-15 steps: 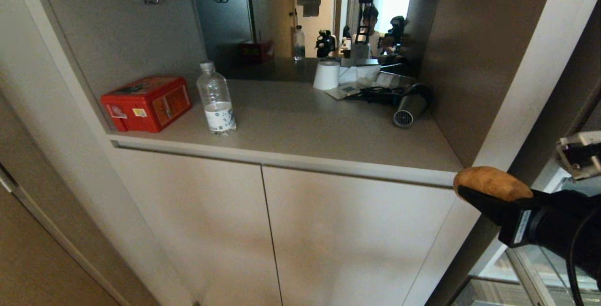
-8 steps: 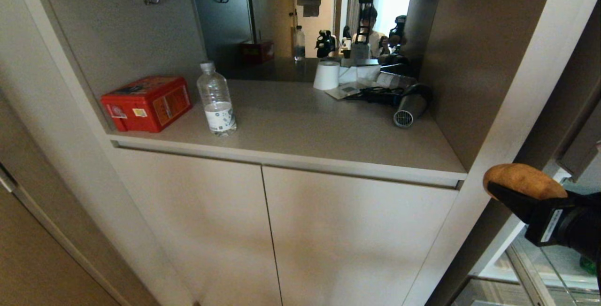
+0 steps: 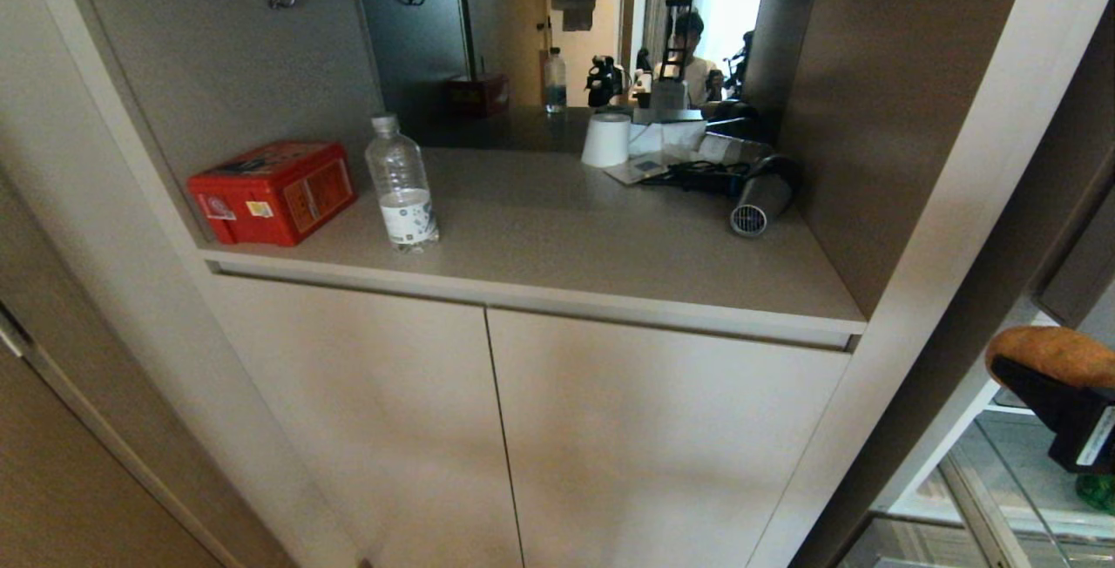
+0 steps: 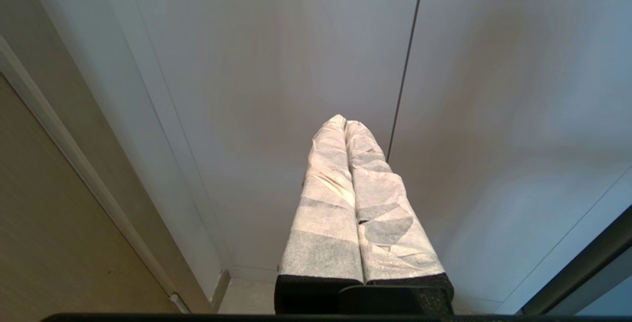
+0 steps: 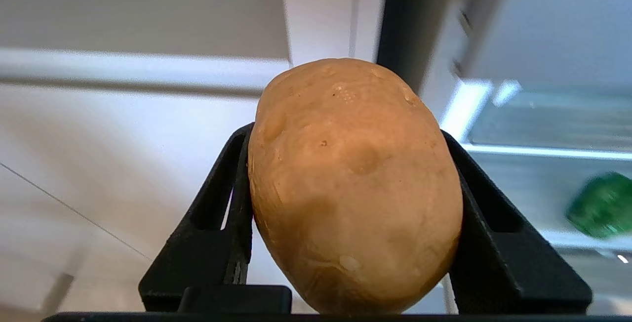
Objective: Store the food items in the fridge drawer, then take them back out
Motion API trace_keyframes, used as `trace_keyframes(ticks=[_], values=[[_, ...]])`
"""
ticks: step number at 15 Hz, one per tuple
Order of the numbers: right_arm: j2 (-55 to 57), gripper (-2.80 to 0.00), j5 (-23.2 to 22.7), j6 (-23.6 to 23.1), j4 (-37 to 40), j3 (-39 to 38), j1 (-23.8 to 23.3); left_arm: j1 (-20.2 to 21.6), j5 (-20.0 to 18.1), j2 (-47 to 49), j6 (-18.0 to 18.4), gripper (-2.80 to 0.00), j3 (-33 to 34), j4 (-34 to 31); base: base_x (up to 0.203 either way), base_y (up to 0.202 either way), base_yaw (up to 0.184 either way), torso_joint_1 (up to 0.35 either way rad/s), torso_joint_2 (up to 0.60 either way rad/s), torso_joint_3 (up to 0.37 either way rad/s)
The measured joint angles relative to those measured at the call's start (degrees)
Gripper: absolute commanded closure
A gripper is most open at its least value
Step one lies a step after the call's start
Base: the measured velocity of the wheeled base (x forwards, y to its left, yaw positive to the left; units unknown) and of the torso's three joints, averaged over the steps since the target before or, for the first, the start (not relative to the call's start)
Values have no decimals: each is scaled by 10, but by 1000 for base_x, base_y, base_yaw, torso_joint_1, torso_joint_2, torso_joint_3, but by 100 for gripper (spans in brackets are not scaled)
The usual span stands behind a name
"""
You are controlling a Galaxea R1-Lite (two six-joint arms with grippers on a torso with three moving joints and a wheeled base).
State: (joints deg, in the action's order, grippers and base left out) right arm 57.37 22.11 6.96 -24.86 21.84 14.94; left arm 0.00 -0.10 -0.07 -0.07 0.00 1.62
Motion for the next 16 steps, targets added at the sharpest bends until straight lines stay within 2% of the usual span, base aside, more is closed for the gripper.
trace_keyframes(ticks=[4,7,10,16], values=[[-49,0,0,-25,75,-33,-27,0,0,0,0,0,0,0,0,0,0,0,0,0],[-72,0,1,-23,122,-46,-75,0,0,0,0,0,0,0,0,0,0,0,0,0],[-86,0,12,-21,151,-54,-147,0,0,0,0,0,0,0,0,0,0,0,0,0],[-68,0,92,-6,156,-18,-322,0,0,0,0,0,0,0,0,0,0,0,0,0]])
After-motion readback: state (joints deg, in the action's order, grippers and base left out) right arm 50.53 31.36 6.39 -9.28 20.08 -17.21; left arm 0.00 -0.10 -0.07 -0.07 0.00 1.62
